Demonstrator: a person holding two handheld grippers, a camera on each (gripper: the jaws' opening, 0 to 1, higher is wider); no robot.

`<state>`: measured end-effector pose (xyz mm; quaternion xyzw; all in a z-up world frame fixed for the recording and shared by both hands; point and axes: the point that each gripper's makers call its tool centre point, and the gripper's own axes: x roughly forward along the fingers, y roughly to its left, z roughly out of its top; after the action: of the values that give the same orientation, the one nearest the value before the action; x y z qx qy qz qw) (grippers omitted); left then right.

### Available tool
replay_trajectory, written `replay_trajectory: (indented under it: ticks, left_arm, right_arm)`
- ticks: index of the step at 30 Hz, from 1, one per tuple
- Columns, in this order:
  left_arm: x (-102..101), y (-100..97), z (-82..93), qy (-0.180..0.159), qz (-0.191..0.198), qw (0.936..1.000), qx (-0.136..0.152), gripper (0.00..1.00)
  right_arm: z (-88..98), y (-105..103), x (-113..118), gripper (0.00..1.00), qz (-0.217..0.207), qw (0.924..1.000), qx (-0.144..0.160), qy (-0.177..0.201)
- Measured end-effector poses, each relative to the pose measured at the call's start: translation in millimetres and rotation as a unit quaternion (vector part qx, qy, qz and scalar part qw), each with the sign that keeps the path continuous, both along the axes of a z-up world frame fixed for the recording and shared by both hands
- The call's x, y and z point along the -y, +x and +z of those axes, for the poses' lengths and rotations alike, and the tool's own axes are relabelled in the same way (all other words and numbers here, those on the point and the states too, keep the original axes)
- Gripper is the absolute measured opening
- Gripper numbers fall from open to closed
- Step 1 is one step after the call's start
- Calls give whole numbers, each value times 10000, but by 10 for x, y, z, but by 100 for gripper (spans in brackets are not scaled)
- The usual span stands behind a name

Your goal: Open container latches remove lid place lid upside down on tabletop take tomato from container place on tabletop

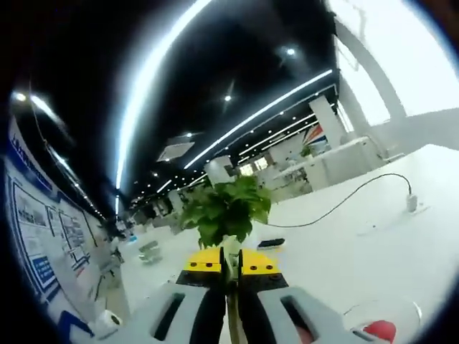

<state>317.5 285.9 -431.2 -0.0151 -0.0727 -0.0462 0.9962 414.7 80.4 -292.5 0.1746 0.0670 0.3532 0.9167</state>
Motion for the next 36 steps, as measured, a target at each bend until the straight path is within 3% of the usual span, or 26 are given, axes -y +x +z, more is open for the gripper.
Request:
replay_trajectory:
  ticks: [2,20,36]
  left_arm:
    - [-4,2,5,5,6,10000,3,60]
    - [41,31,26,3,-21,10000,15,60]
    - [53,22,-18,59,-24,10000,-65,58]
  right_arm:
    - [88,80,86,1,-182,9995,230,-128]
    - [699,625,802,1,-1172,9910,629,173]
    - [586,1257,1440,1,-2198,9726,701,-288]
